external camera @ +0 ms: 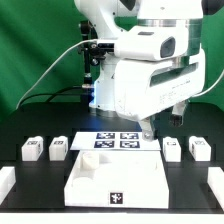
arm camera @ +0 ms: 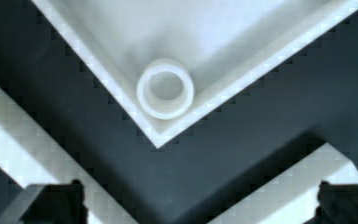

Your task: Assemble one leg

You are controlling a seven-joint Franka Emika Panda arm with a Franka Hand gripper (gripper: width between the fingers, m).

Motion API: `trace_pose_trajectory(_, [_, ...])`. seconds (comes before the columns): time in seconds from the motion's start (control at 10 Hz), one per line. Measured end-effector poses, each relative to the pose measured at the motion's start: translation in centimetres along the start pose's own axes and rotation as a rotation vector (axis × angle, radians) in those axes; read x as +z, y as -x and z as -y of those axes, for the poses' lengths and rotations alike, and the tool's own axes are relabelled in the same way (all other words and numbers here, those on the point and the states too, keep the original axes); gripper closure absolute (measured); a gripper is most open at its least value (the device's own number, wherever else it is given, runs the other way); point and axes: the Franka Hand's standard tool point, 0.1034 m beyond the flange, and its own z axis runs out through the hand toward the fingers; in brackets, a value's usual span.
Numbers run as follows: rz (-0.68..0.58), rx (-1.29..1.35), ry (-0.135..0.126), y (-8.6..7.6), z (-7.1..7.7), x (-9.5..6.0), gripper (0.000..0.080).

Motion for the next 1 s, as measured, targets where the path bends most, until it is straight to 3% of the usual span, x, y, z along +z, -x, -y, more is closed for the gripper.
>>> trace_pose_trajectory(0.5, [-0.004, -0.031, 0.004, 0.1, 0.4, 0.1, 0.0150])
trace_pose_trajectory(0.7, [-0.010, -0.114, 0.016, 2.7, 3.5, 0.7, 0.0150])
trace_pose_trajectory(0.9, [-0.014, -0.369, 0.030, 6.7, 4.7, 1.4, 0.0150])
trace_pose_trajectory(1.0, [-0.025, -0.533, 0.054, 8.0, 4.7, 1.9, 0.0150])
